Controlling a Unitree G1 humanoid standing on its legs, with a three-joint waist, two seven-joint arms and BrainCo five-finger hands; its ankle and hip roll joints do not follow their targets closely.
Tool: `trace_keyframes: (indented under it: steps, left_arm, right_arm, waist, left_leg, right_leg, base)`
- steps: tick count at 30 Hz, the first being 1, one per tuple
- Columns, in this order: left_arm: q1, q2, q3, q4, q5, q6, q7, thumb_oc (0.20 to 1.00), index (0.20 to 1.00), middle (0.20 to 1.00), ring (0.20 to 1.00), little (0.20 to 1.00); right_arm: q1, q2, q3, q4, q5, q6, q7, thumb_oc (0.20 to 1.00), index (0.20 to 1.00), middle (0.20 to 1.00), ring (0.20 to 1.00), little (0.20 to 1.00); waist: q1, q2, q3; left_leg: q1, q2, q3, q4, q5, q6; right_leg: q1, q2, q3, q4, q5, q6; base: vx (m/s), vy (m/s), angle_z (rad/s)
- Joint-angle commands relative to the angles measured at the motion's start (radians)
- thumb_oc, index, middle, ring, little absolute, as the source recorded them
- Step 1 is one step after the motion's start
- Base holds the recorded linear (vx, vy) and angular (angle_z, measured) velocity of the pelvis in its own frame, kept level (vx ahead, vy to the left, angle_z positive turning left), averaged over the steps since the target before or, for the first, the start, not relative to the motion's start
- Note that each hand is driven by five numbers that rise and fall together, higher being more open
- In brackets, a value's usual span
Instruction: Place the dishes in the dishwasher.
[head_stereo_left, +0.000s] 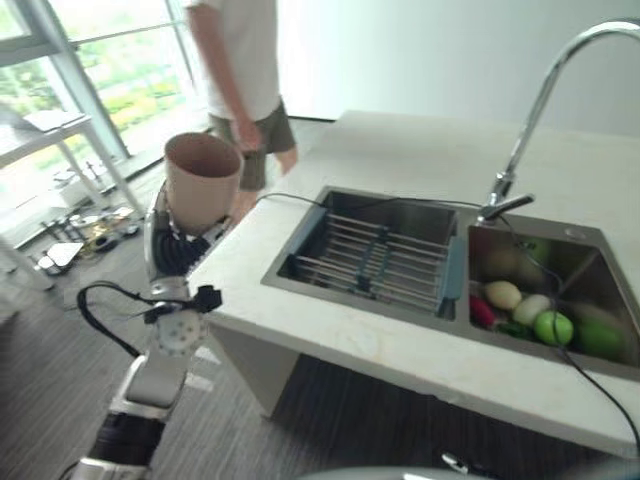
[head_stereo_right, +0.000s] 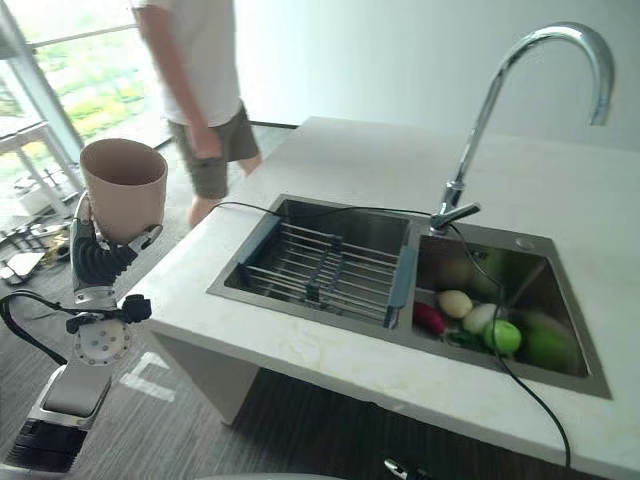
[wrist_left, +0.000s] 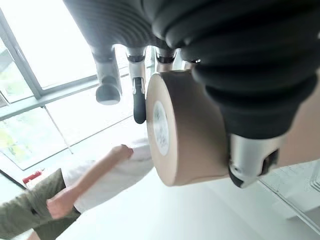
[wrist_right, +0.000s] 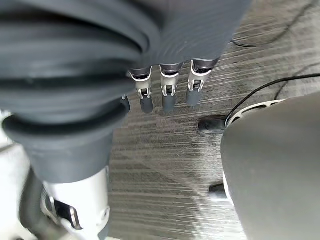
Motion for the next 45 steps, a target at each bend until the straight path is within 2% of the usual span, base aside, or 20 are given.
trace_keyframes:
  steps: [1, 2, 5, 7, 8, 11, 13, 14, 17, 19, 20, 21, 22, 23, 24, 25, 27, 35, 41, 45]
  left_arm:
    - [-0.100, 0.032, 0.102, -0.058, -0.035, -0.093, -0.013, 0.200, 0.200, 0.200, 0.200, 0.200]
    - [-0.100, 0.029, 0.105, -0.060, -0.029, -0.092, -0.014, 0.200, 0.200, 0.200, 0.200, 0.200]
    - [-0.113, 0.006, 0.087, -0.043, -0.026, -0.123, -0.033, 0.200, 0.200, 0.200, 0.200, 0.200]
    - [-0.119, -0.016, 0.052, -0.013, -0.002, -0.172, -0.038, 0.200, 0.200, 0.200, 0.200, 0.200]
    - [-0.121, -0.017, 0.042, -0.003, -0.011, -0.190, -0.065, 0.200, 0.200, 0.200, 0.200, 0.200]
    - [-0.132, -0.022, 0.011, 0.007, -0.005, -0.209, -0.100, 0.200, 0.200, 0.200, 0.200, 0.200]
    - [-0.132, -0.020, -0.003, -0.005, -0.011, -0.200, -0.118, 0.200, 0.200, 0.200, 0.200, 0.200]
    - [-0.117, -0.018, -0.005, -0.047, 0.013, -0.180, -0.143, 0.200, 0.200, 0.200, 0.200, 0.200]
    - [-0.109, -0.007, 0.004, -0.069, 0.006, -0.158, -0.152, 0.200, 0.200, 0.200, 0.200, 0.200]
    - [-0.116, 0.008, -0.003, -0.071, 0.047, -0.152, -0.144, 0.200, 0.200, 0.200, 0.200, 0.200]
    - [-0.123, 0.012, -0.012, -0.068, 0.057, -0.147, -0.137, 0.200, 0.200, 0.200, 0.200, 0.200]
    - [-0.147, 0.025, -0.042, -0.054, 0.055, -0.154, -0.130, 0.200, 0.200, 0.200, 0.200, 0.200]
    - [-0.152, 0.027, -0.047, -0.049, 0.056, -0.153, -0.126, 0.200, 0.200, 0.200, 0.200, 0.200]
    - [-0.194, 0.035, -0.090, -0.026, 0.057, -0.144, -0.121, 0.200, 0.200, 0.200, 0.200, 0.200]
    - [-0.219, 0.035, -0.117, -0.014, 0.054, -0.132, -0.119, 0.200, 0.200, 0.200, 0.200, 0.200]
    - [-0.228, 0.042, -0.124, -0.013, 0.055, -0.122, -0.118, 0.200, 0.200, 0.200, 0.200, 0.200]
    - [-0.232, 0.045, -0.122, -0.003, 0.076, -0.115, -0.128, 0.200, 0.200, 0.200, 0.200, 0.200]
    - [-0.210, 0.039, -0.103, -0.093, 0.130, -0.055, -0.128, 0.200, 0.200, 0.200, 0.200, 0.200]
    - [-0.219, -0.002, -0.130, -0.081, 0.126, -0.090, -0.153, 0.200, 0.200, 0.200, 0.200, 0.200]
    - [-0.218, -0.010, -0.145, -0.079, 0.152, -0.091, -0.152, 0.200, 0.200, 0.200, 0.200, 0.200]
  right_arm:
    - [-0.073, -0.010, 0.001, 0.037, 0.015, -0.007, 0.007, 1.000, 1.000, 1.000, 1.000, 1.000]
    - [-0.073, -0.012, -0.001, 0.039, 0.025, -0.008, 0.008, 1.000, 1.000, 1.000, 1.000, 1.000]
    - [-0.072, -0.017, -0.039, 0.040, 0.123, 0.002, 0.041, 1.000, 1.000, 1.000, 1.000, 1.000]
    - [-0.056, -0.013, -0.075, 0.026, 0.190, 0.026, 0.071, 1.000, 1.000, 1.000, 1.000, 1.000]
    - [-0.037, -0.013, -0.095, 0.027, 0.221, 0.021, 0.137, 1.000, 1.000, 1.000, 1.000, 1.000]
    - [-0.018, -0.010, -0.094, 0.023, 0.246, 0.017, 0.163, 1.000, 1.000, 1.000, 1.000, 1.000]
    - [-0.012, -0.002, -0.102, 0.023, 0.229, 0.023, 0.169, 1.000, 1.000, 1.000, 1.000, 1.000]
    - [-0.018, 0.015, -0.094, 0.012, 0.204, 0.019, 0.183, 1.000, 1.000, 1.000, 1.000, 1.000]
    - [-0.032, 0.028, -0.082, -0.008, 0.217, 0.010, 0.173, 1.000, 1.000, 1.000, 1.000, 1.000]
    - [-0.047, 0.033, -0.071, -0.034, 0.221, 0.005, 0.162, 1.000, 1.000, 1.000, 1.000, 1.000]
    - [-0.050, 0.033, -0.067, -0.041, 0.208, 0.006, 0.167, 1.000, 1.000, 1.000, 1.000, 1.000]
    - [-0.047, 0.031, -0.056, -0.044, 0.205, -0.007, 0.174, 1.000, 1.000, 1.000, 1.000, 1.000]
    - [-0.047, 0.032, -0.055, -0.042, 0.199, -0.009, 0.179, 1.000, 1.000, 1.000, 1.000, 1.000]
    - [-0.040, 0.026, -0.039, -0.032, 0.204, -0.036, 0.194, 1.000, 1.000, 1.000, 1.000, 1.000]
    - [-0.036, 0.019, -0.032, -0.031, 0.214, -0.041, 0.200, 1.000, 1.000, 1.000, 1.000, 1.000]
    - [-0.036, 0.018, -0.034, -0.031, 0.205, -0.032, 0.197, 1.000, 1.000, 1.000, 1.000, 1.000]
    - [-0.038, 0.010, -0.026, -0.030, 0.192, -0.015, 0.204, 1.000, 1.000, 1.000, 1.000, 1.000]
    - [-0.059, -0.005, 0.028, -0.022, 0.135, 0.032, 0.201, 1.000, 1.000, 1.000, 1.000, 1.000]
    - [-0.054, -0.034, -0.010, 0.002, 0.179, 0.027, 0.178, 1.000, 1.000, 1.000, 1.000, 1.000]
    - [-0.052, -0.031, -0.027, 0.005, 0.168, 0.031, 0.188, 1.000, 1.000, 1.000, 1.000, 1.000]
  waist:
    - [0.033, -0.019, 0.077]
    - [0.037, -0.015, 0.083]
    - [0.007, -0.018, 0.085]
    - [-0.032, -0.032, 0.076]
    - [-0.049, -0.030, 0.062]
    - [-0.067, -0.021, 0.042]
    - [-0.060, -0.020, 0.038]
    - [-0.029, -0.019, 0.043]
    - [0.001, -0.010, 0.048]
    - [0.005, -0.007, 0.058]
    - [-0.001, -0.007, 0.063]
    - [-0.027, -0.017, 0.074]
    - [-0.030, -0.019, 0.074]
    - [-0.061, -0.029, 0.078]
    - [-0.081, -0.037, 0.072]
    - [-0.100, -0.048, 0.072]
    - [-0.096, -0.046, 0.064]
    - [-0.064, -0.064, 0.046]
    - [-0.090, -0.050, 0.037]
    - [-0.099, -0.040, 0.034]
  left_leg:
    - [-0.059, 0.037, 0.064, 0.084, 0.003, -0.052]
    - [-0.072, 0.041, 0.074, 0.087, 0.016, -0.059]
    - [-0.056, 0.054, 0.232, 0.122, -0.031, -0.054]
    - [0.006, 0.072, 0.337, 0.186, -0.110, -0.034]
    - [0.064, 0.093, 0.387, 0.160, -0.114, -0.037]
    - [0.131, 0.091, 0.444, 0.050, -0.112, -0.037]
    - [0.140, 0.069, 0.415, 0.034, -0.120, -0.028]
    - [0.138, 0.036, 0.369, 0.042, -0.148, -0.005]
    - [0.126, 0.019, 0.347, 0.058, -0.159, 0.017]
    - [0.114, -0.007, 0.319, 0.066, -0.166, 0.054]
    - [0.112, -0.015, 0.301, 0.062, -0.164, 0.066]
    - [0.104, -0.035, 0.237, 0.060, -0.168, 0.089]
    - [0.103, -0.037, 0.228, 0.061, -0.169, 0.091]
    - [0.078, -0.043, 0.177, 0.067, -0.142, 0.100]
    - [0.079, -0.049, 0.137, 0.060, -0.140, 0.097]
    - [0.083, -0.063, 0.117, 0.063, -0.150, 0.106]
    - [0.084, -0.046, 0.124, 0.047, -0.138, 0.092]
    - [0.062, 0.010, 0.158, 0.047, -0.108, 0.029]
    - [0.057, 0.109, 0.344, 0.019, -0.049, -0.052]
    - [0.064, 0.093, 0.331, 0.005, -0.052, -0.038]
  right_leg:
    - [0.036, -0.024, -0.011, 0.001, -0.012, 0.022]
    - [0.038, -0.025, -0.024, 0.001, -0.013, 0.024]
    - [0.029, -0.050, -0.136, 0.002, -0.005, 0.032]
    - [0.011, -0.078, -0.197, 0.020, 0.004, 0.040]
    - [0.002, -0.090, -0.243, 0.029, 0.011, 0.043]
    - [0.006, -0.111, -0.290, 0.036, 0.020, 0.060]
    - [0.007, -0.126, -0.288, 0.041, 0.031, 0.077]
    - [-0.003, -0.171, -0.293, 0.076, 0.050, 0.099]
    - [-0.011, -0.219, -0.309, 0.145, 0.048, 0.097]
    - [-0.045, -0.255, -0.274, 0.281, 0.056, 0.099]
    - [-0.065, -0.256, -0.232, 0.332, 0.060, 0.102]
    - [-0.102, -0.200, -0.106, 0.348, 0.040, 0.098]
    - [-0.105, -0.191, -0.095, 0.346, 0.035, 0.096]
    - [-0.103, -0.126, -0.008, 0.274, -0.006, 0.067]
    - [-0.092, -0.102, 0.060, 0.190, -0.014, 0.068]
    - [-0.128, -0.103, 0.112, 0.210, 0.046, 0.089]
    - [-0.104, -0.091, 0.111, 0.172, 0.002, 0.076]
    - [-0.010, -0.045, 0.057, 0.030, 0.001, 0.042]
    - [0.003, -0.069, -0.069, 0.001, 0.002, 0.065]
    - [0.008, -0.079, -0.086, 0.001, 0.012, 0.059]
  base:
    - [-0.14, 0.002, 0.77]
    - [-0.20, 0.020, 0.75]
    - [-0.24, 0.091, 1.17]
    - [-0.29, 0.298, 2.61]
    - [-0.26, 0.418, 1.87]
    - [-0.10, 0.354, 1.31]
    - [-0.06, 0.386, 1.58]
    - [-0.08, 0.477, 1.45]
    - [-0.08, 0.350, 0.70]
    - [-0.05, 0.340, 0.32]
    - [0.00, 0.210, 0.55]
    - [0.01, 0.083, 1.06]
    - [-0.01, -0.034, 1.63]
    - [0.04, -0.119, 1.65]
    - [0.08, -0.142, 1.51]
    - [0.14, -0.115, 1.27]
    - [0.09, -0.141, 1.61]
    - [0.08, -0.182, 0.30]
    - [-0.02, -0.009, 0.46]
    - [-0.01, 0.117, 0.68]
